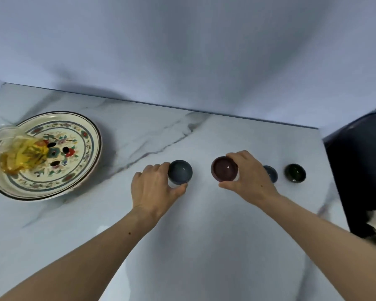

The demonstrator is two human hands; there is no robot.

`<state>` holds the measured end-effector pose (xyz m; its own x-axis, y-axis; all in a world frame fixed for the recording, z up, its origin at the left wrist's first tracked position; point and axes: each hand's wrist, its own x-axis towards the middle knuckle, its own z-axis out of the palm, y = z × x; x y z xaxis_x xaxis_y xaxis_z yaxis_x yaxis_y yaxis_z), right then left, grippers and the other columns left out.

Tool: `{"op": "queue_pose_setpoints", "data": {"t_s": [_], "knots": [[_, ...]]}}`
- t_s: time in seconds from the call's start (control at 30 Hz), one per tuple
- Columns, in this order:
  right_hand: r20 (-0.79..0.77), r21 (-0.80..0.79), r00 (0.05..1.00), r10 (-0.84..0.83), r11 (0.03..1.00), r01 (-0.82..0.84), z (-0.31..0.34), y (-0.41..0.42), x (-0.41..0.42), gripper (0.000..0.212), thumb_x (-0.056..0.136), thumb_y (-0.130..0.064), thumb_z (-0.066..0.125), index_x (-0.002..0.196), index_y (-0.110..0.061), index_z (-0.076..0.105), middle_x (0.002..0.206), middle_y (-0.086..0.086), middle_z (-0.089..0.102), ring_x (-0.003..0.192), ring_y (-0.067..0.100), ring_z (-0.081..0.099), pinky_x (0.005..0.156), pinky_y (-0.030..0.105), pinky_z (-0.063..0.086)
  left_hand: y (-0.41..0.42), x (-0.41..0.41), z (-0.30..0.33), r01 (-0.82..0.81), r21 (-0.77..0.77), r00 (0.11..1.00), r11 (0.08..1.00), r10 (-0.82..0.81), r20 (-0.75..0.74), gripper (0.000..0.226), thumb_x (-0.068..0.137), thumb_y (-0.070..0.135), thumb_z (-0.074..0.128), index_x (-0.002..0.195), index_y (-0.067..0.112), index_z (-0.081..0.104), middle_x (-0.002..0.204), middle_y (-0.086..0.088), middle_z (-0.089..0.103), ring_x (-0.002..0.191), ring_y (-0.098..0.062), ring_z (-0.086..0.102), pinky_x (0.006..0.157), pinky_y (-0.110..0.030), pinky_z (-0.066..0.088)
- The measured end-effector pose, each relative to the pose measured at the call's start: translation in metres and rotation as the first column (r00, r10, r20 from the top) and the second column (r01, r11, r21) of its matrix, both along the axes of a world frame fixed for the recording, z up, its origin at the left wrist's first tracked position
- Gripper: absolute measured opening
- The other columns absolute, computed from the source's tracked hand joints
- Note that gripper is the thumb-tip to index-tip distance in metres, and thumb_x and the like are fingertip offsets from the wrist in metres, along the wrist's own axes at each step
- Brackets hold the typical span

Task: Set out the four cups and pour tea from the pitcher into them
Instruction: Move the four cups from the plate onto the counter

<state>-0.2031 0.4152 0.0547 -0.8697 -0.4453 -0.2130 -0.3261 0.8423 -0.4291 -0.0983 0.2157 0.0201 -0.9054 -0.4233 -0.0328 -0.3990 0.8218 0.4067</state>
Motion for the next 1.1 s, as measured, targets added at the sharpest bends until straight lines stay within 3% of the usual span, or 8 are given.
{"op": "queue_pose_setpoints", "data": {"t_s": [0.27, 0.5, 0.93, 1.1], "knots": [[0.008, 0.029, 0.989, -0.147, 0.989, 0.146, -0.031, 0.142, 0.001, 0.068, 0.063, -0.032, 0.085, 0.123, -0.022, 0.055, 0.12, -0.003, 0.054, 0.107, 0.021, 0.056, 0.087, 0.035, 0.049, 0.131, -0.024, -0.028, 0.137, 0.018, 0.99, 0.99, -0.137, 0.022, 0.05, 0.076, 0.061, 0.062, 0.109, 0.023, 0.065, 0.098, 0.006, 0.071, 0.095, -0.018, 0.061, 0.076, -0.029, 0.037], [-0.005, 0.142, 0.983, -0.186, 0.972, 0.185, -0.063, 0.221, 0.002, 0.068, 0.067, -0.04, 0.081, 0.126, -0.022, 0.053, 0.124, -0.003, 0.055, 0.116, 0.022, 0.051, 0.094, 0.039, 0.044, 0.213, -0.038, -0.061, 0.231, 0.021, 0.97, 0.973, -0.232, 0.077, 0.051, 0.076, 0.062, 0.059, 0.11, 0.025, 0.064, 0.099, 0.007, 0.07, 0.097, -0.018, 0.06, 0.08, -0.032, 0.041], [0.026, 0.122, 0.972, -0.233, 0.966, 0.228, -0.092, 0.252, 0.001, 0.069, 0.067, -0.039, 0.08, 0.128, -0.024, 0.051, 0.125, -0.004, 0.056, 0.115, 0.021, 0.05, 0.089, 0.036, 0.045, 0.249, -0.048, -0.079, 0.264, -0.023, 0.953, 0.964, -0.257, 0.16, 0.051, 0.078, 0.057, 0.062, 0.118, 0.026, 0.059, 0.112, 0.007, 0.067, 0.108, -0.019, 0.057, 0.081, -0.032, 0.038], [0.053, 0.184, 0.973, -0.225, 0.96, 0.212, -0.087, 0.248, 0.0, 0.081, 0.066, -0.042, 0.08, 0.136, -0.023, 0.043, 0.134, -0.002, 0.049, 0.123, 0.022, 0.045, 0.093, 0.036, 0.043, 0.25, -0.049, -0.075, 0.24, 0.0, 0.947, 0.971, -0.234, 0.221, 0.049, 0.076, 0.052, 0.063, 0.115, 0.023, 0.054, 0.112, 0.005, 0.062, 0.108, -0.021, 0.055, 0.079, -0.032, 0.035]]}}
